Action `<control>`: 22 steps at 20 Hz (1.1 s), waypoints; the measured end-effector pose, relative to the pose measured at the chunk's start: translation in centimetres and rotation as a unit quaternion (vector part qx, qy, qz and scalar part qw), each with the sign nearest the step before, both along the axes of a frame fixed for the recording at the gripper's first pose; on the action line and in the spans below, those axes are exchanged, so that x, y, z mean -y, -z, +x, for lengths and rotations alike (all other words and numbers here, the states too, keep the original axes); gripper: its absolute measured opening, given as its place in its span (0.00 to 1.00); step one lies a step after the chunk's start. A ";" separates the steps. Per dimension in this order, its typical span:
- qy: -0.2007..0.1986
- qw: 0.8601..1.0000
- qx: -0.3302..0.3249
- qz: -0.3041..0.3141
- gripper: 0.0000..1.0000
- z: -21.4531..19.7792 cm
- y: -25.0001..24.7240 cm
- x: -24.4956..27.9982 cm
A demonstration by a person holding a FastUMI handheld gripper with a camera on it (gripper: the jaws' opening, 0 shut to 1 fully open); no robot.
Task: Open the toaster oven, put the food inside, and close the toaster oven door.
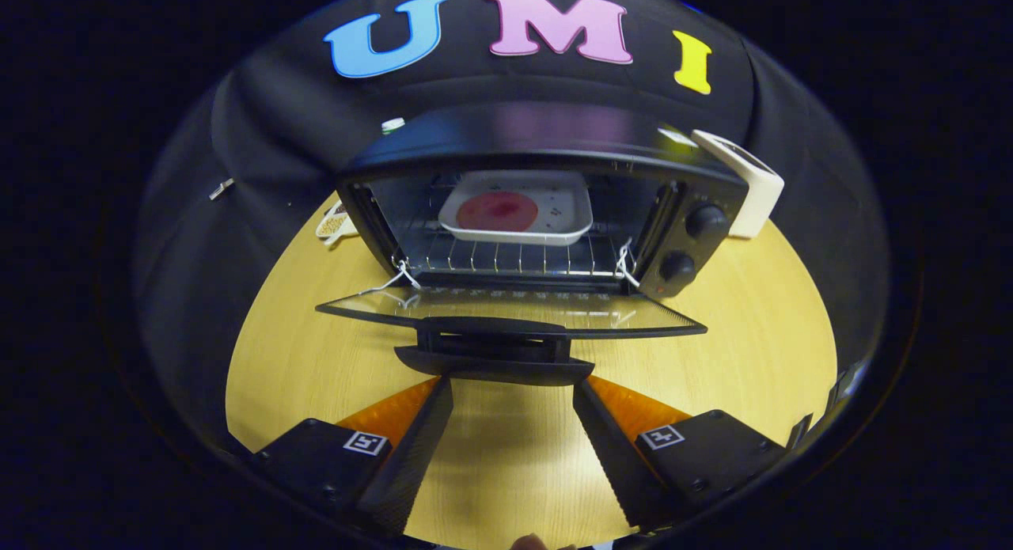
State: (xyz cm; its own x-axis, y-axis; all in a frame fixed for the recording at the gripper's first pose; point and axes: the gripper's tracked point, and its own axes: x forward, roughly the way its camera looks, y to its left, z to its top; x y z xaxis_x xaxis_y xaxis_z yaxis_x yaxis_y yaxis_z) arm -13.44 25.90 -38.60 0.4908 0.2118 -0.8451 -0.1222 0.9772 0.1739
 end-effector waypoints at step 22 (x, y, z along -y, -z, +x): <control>0.027 0.978 0.207 0.027 0.99 5.6 -17.2 7.8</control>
